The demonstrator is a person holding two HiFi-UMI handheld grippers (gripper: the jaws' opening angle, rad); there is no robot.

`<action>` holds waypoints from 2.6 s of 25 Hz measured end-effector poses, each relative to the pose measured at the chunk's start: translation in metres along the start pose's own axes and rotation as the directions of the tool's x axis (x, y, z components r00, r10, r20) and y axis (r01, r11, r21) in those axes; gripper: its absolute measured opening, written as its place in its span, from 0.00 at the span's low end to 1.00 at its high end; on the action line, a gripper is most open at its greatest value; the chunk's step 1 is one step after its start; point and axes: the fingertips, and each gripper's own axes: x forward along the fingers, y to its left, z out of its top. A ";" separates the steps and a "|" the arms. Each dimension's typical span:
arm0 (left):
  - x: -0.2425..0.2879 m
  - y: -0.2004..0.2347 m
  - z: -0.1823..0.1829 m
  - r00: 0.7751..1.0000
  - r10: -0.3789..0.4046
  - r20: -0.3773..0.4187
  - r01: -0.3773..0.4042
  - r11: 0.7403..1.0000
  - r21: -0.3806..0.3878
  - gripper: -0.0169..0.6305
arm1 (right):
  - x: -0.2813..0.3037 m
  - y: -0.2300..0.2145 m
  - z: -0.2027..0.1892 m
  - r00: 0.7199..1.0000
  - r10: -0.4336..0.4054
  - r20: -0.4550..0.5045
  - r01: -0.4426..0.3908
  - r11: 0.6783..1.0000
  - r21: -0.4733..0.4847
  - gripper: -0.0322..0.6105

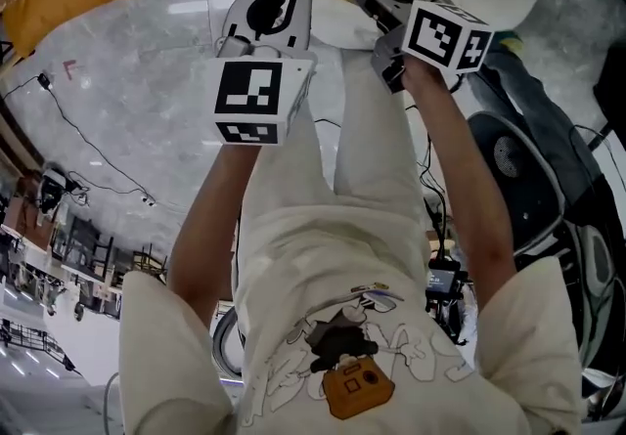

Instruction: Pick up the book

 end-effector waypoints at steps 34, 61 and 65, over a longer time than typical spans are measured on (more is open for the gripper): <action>-0.127 0.077 0.121 0.986 -0.129 0.106 0.134 0.990 -0.041 0.04 | -0.026 0.176 0.065 0.994 0.020 0.108 -0.018 1.000 -0.020 0.30; -0.212 0.109 0.174 0.942 -0.256 0.216 0.233 0.964 0.127 0.04 | -0.082 0.317 0.080 0.853 0.126 0.506 -0.063 0.988 -0.140 0.30; -0.225 0.118 0.183 0.932 -0.265 0.248 0.237 0.962 0.135 0.04 | -0.087 0.344 0.083 0.828 0.137 0.544 -0.036 0.981 -0.192 0.30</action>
